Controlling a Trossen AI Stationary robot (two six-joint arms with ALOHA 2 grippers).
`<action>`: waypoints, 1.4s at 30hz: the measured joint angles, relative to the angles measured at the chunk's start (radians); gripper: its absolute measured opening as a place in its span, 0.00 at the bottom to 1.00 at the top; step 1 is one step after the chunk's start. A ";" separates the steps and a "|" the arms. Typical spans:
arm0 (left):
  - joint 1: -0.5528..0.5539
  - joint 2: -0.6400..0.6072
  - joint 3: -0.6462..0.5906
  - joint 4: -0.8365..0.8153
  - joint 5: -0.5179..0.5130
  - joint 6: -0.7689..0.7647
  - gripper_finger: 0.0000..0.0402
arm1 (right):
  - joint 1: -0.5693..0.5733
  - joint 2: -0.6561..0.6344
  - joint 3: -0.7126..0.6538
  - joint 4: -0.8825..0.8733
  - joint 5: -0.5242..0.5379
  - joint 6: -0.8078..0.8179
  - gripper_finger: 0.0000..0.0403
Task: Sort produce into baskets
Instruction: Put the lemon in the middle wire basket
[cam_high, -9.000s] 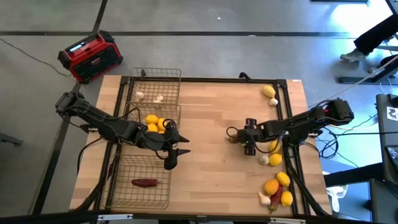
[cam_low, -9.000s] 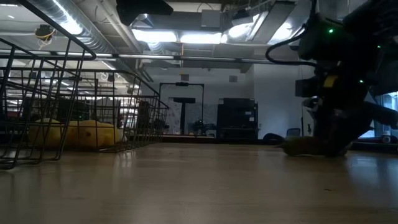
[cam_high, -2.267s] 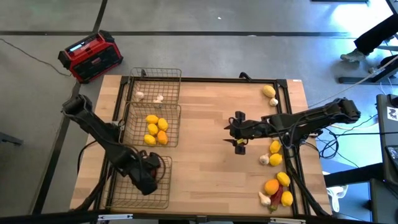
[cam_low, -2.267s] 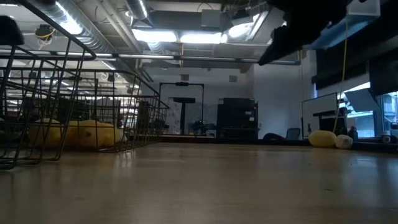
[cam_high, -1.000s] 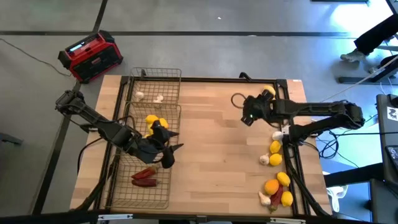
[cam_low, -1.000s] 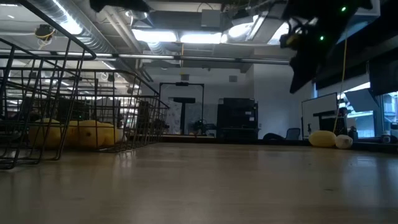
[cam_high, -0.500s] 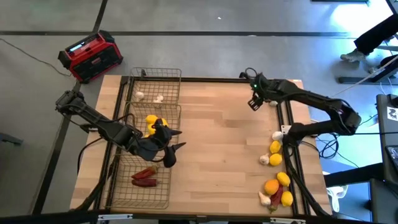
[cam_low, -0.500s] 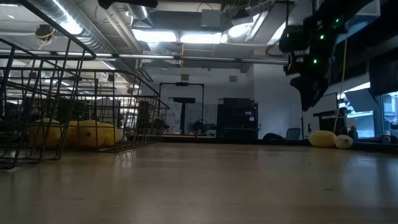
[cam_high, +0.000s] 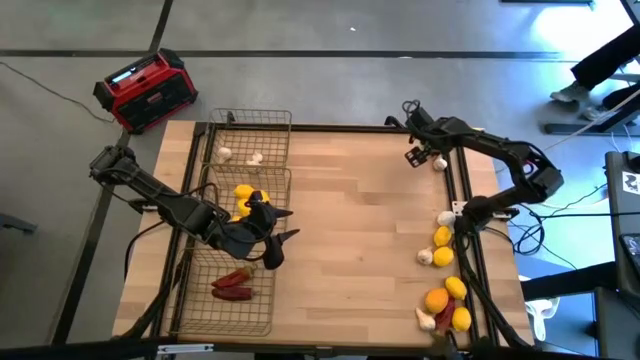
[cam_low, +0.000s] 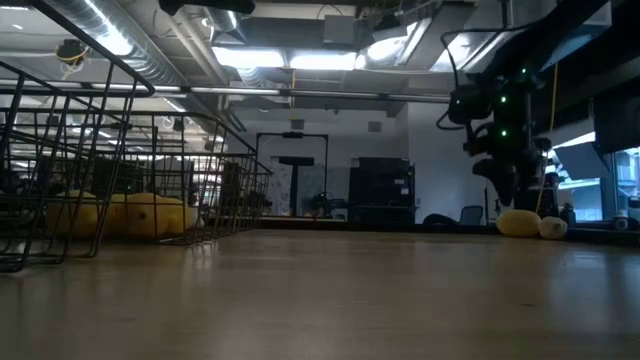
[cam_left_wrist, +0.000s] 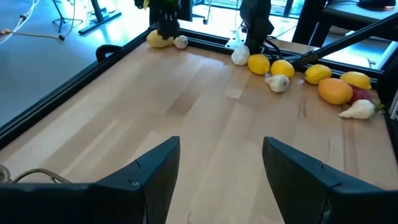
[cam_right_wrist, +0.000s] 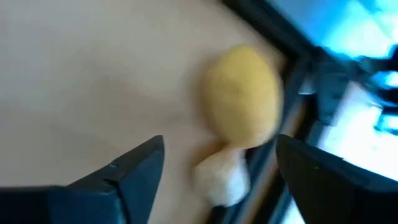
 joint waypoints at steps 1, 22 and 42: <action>0.000 0.000 0.000 0.000 0.000 0.002 0.56 | -0.010 0.011 0.001 0.007 0.006 0.012 0.79; 0.020 0.000 0.000 -0.005 0.000 0.010 0.56 | -0.076 0.354 0.213 -0.068 0.061 0.023 0.80; 0.026 0.000 0.000 -0.005 0.000 0.009 0.56 | -0.076 0.434 0.259 -0.185 0.035 -0.008 0.56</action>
